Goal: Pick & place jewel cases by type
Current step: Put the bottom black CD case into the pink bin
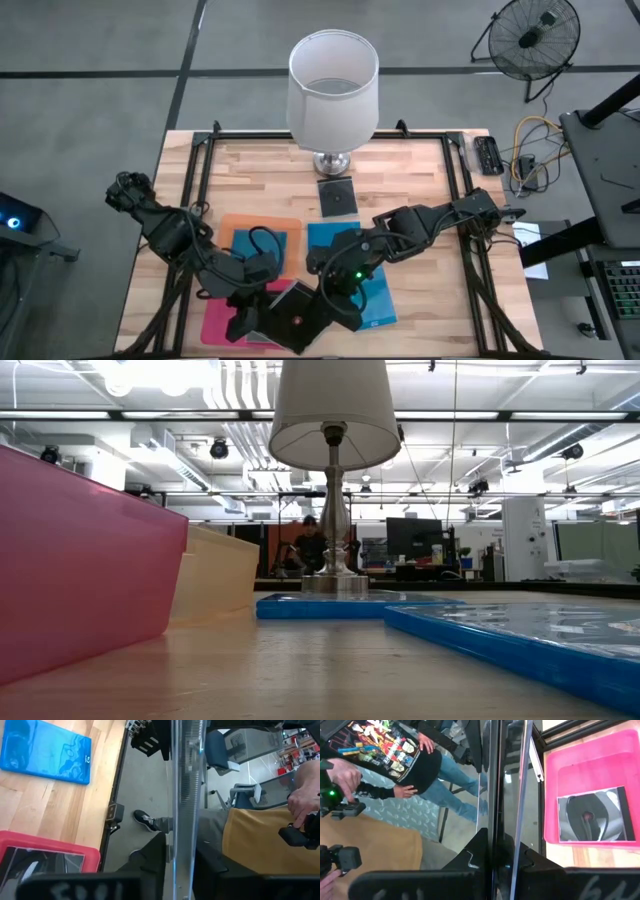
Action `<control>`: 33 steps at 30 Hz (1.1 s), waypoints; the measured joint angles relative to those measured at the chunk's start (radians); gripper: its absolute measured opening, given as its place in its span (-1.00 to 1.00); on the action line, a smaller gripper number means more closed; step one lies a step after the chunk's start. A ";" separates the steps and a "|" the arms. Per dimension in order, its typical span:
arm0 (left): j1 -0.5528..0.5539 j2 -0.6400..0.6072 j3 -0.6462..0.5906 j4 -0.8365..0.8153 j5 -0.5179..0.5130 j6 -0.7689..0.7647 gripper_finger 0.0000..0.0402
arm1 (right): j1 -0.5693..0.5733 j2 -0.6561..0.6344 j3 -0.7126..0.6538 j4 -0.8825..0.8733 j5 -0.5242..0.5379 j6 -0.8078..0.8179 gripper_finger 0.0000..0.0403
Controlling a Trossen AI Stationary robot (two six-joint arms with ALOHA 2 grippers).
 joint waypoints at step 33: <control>0.001 -0.005 -0.013 -0.016 -0.033 -0.074 -0.98 | -0.052 -0.169 0.000 -0.046 0.132 -0.227 0.25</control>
